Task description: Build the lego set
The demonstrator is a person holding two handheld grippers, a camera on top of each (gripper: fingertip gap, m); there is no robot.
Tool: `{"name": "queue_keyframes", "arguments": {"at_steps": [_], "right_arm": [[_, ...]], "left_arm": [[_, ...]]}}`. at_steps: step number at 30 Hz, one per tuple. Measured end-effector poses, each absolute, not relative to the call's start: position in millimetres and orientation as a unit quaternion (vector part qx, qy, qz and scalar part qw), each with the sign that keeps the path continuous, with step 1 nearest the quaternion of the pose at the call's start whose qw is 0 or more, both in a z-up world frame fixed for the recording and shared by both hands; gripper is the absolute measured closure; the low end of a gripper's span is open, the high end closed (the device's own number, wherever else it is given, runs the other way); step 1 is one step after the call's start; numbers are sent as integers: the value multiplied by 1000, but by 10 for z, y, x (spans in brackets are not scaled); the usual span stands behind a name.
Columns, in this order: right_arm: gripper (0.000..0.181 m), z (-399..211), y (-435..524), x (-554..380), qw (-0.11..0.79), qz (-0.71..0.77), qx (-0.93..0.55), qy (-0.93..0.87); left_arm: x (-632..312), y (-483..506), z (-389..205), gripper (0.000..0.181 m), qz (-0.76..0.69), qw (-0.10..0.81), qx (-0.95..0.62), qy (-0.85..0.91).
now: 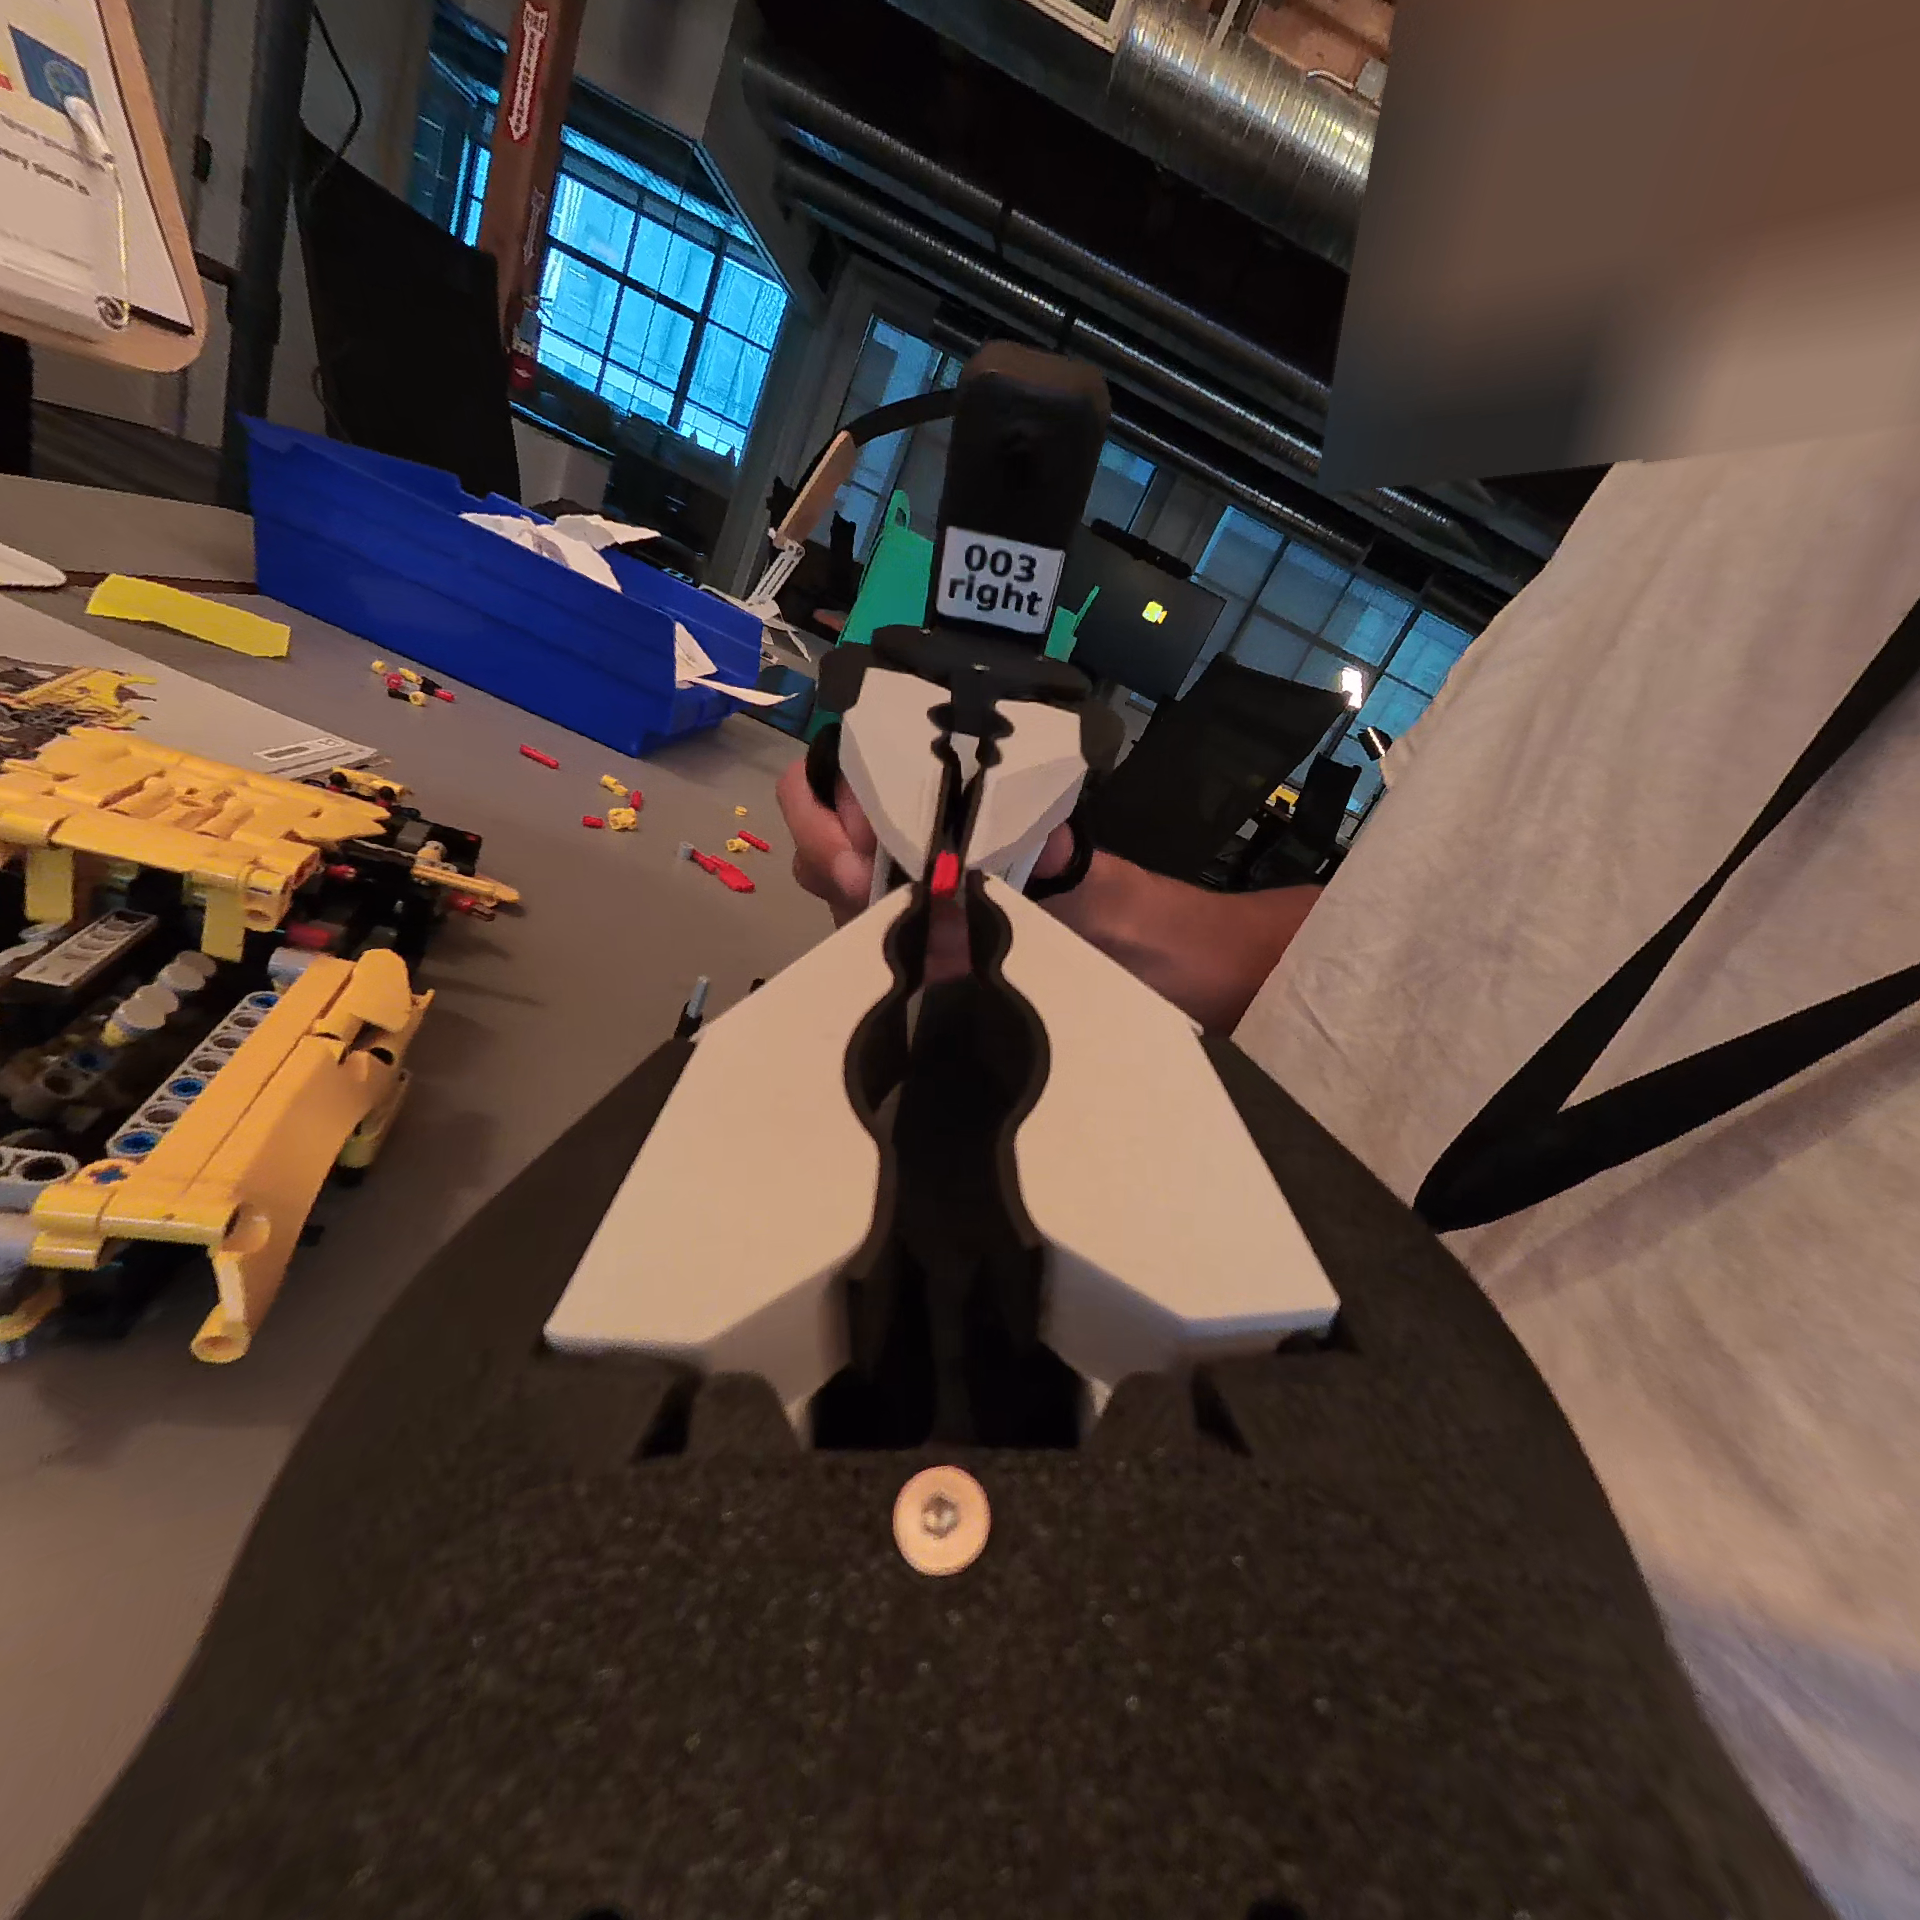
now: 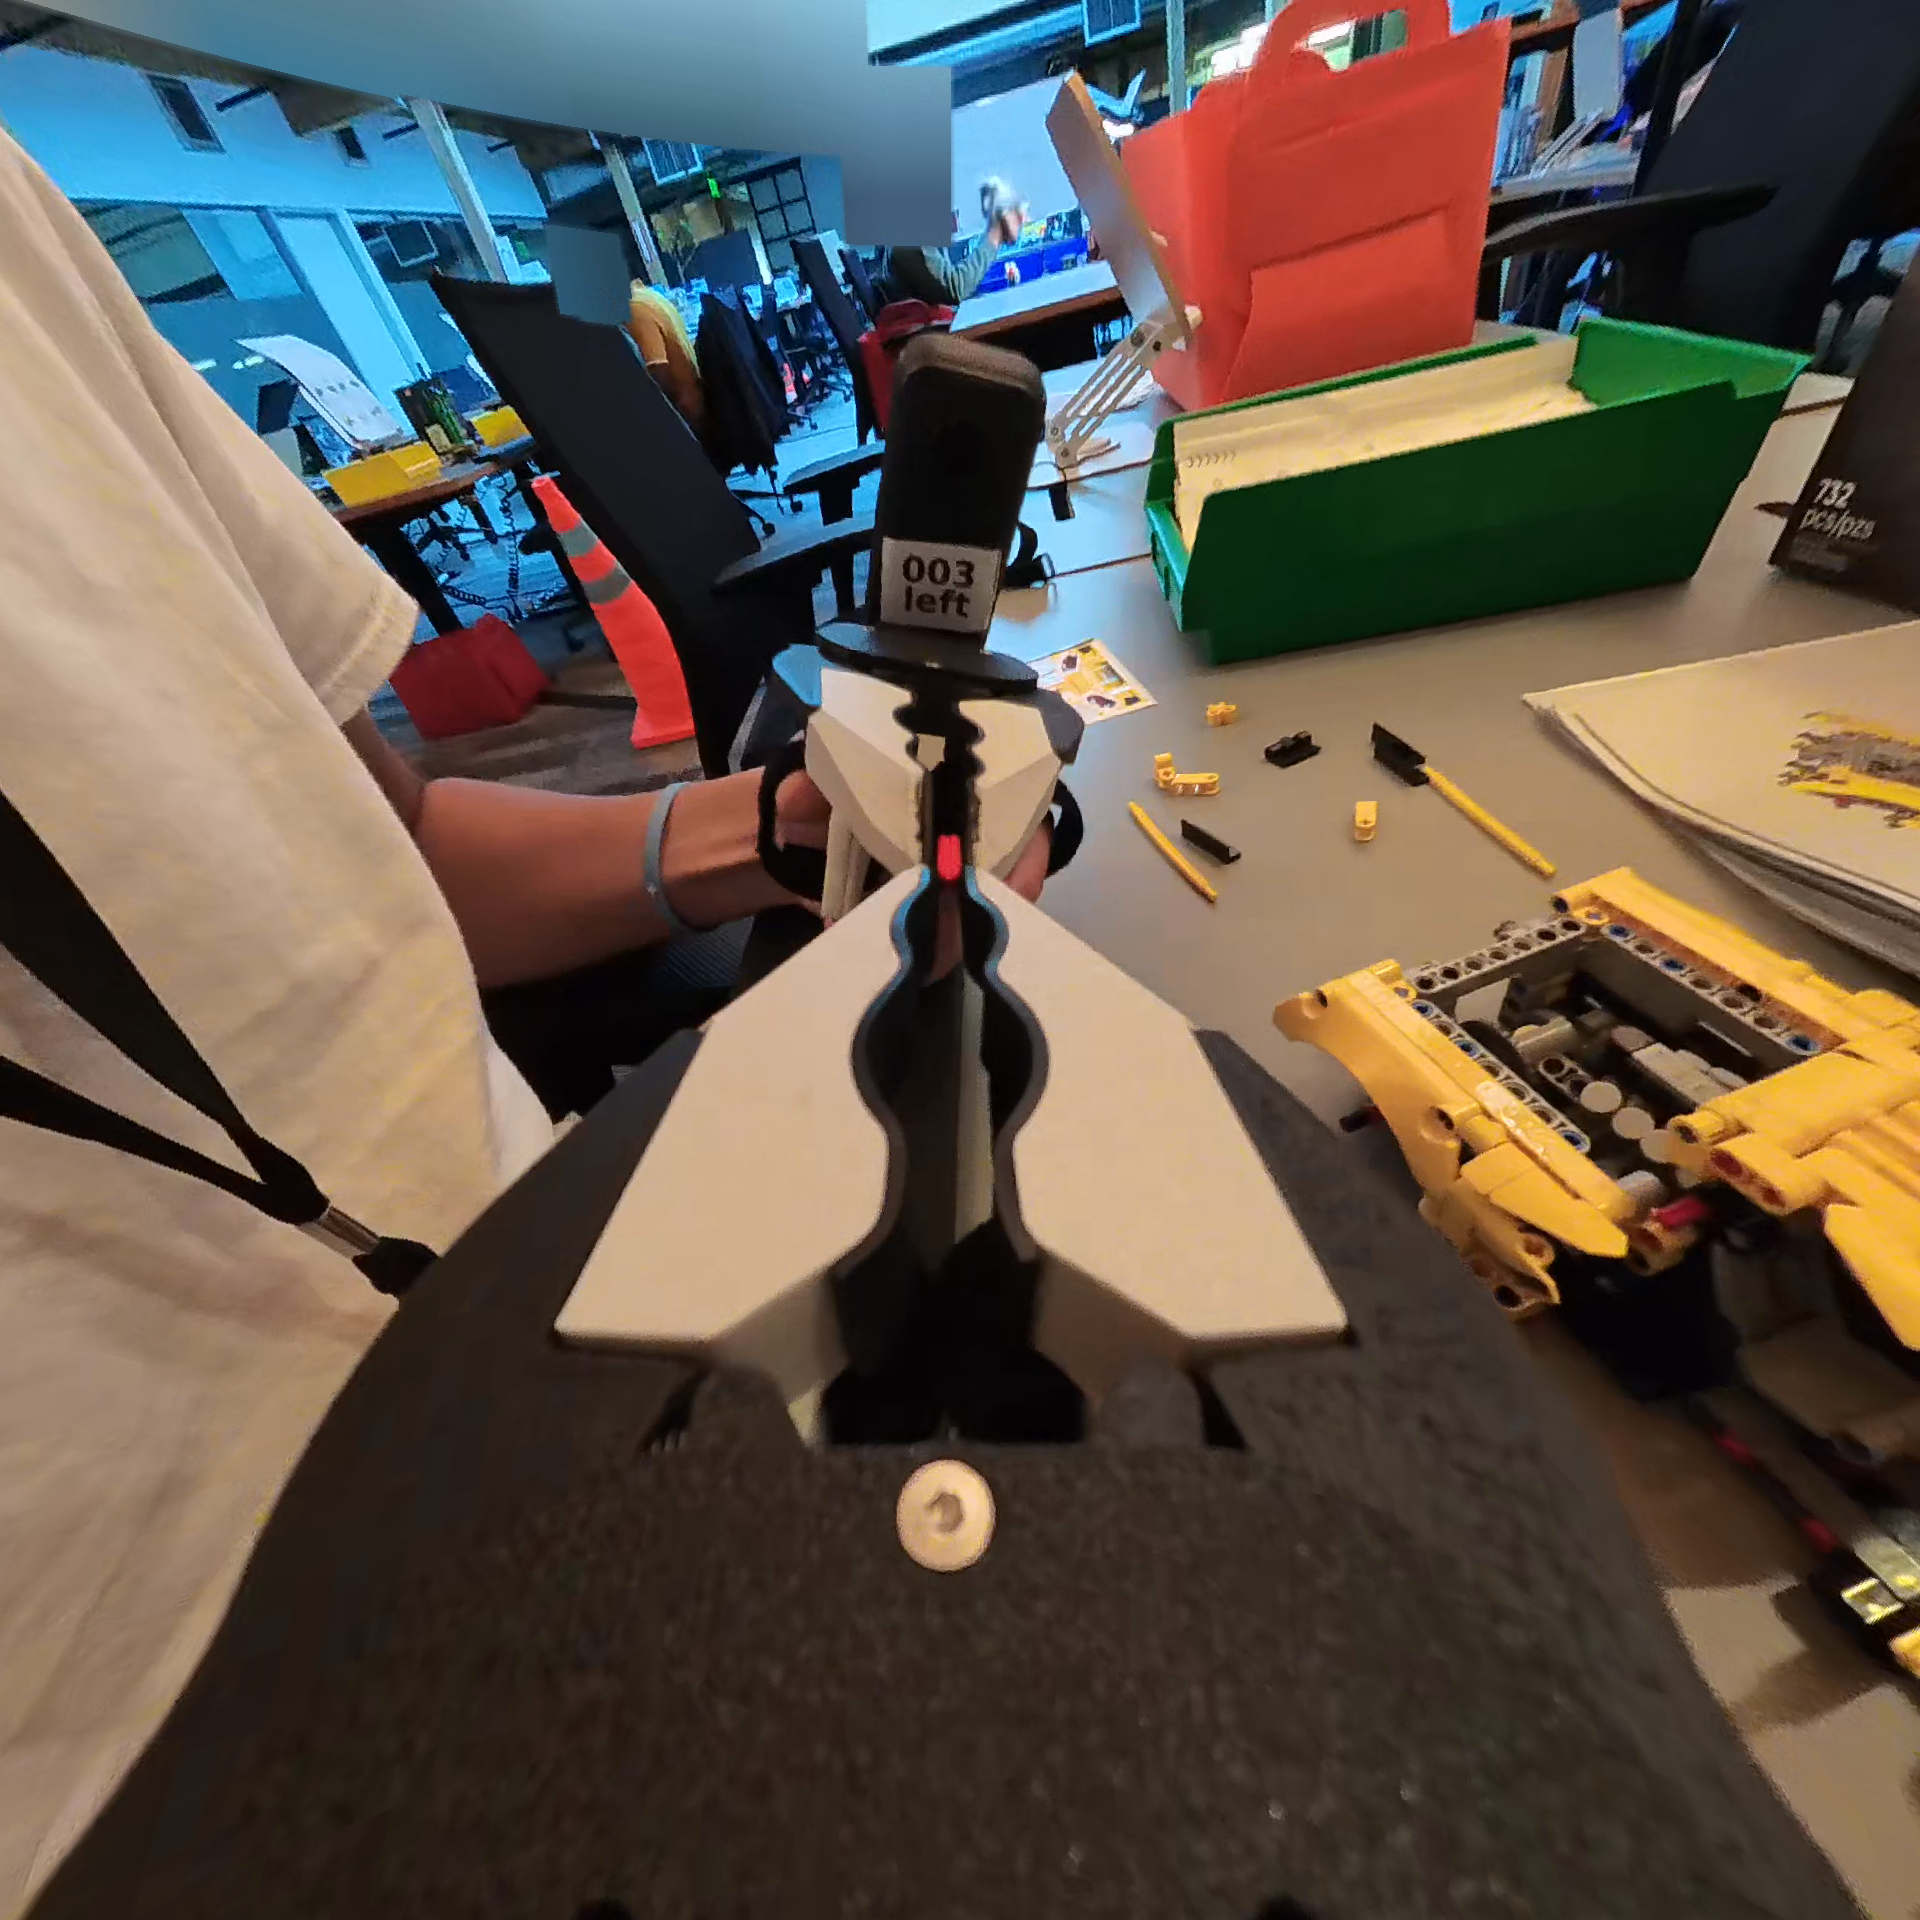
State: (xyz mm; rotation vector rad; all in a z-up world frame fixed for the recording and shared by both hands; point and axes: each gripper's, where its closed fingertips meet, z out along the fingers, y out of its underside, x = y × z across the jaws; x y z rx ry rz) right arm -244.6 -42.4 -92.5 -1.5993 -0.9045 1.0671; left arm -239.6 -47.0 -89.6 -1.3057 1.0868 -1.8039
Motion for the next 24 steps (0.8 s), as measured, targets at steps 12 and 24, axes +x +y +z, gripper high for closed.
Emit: {"name": "queue_keyframes", "arguments": {"at_steps": [12, 24], "right_arm": [[179, -956, -416, -2483, 493, 426, -654, -384], [179, -957, -432, -2487, 506, 404, -645, -406]], "left_arm": [[-2414, -452, -882, 172, -696, 320, -499, 406], [-2398, -509, -902, 173, -700, 304, -497, 414]]}}
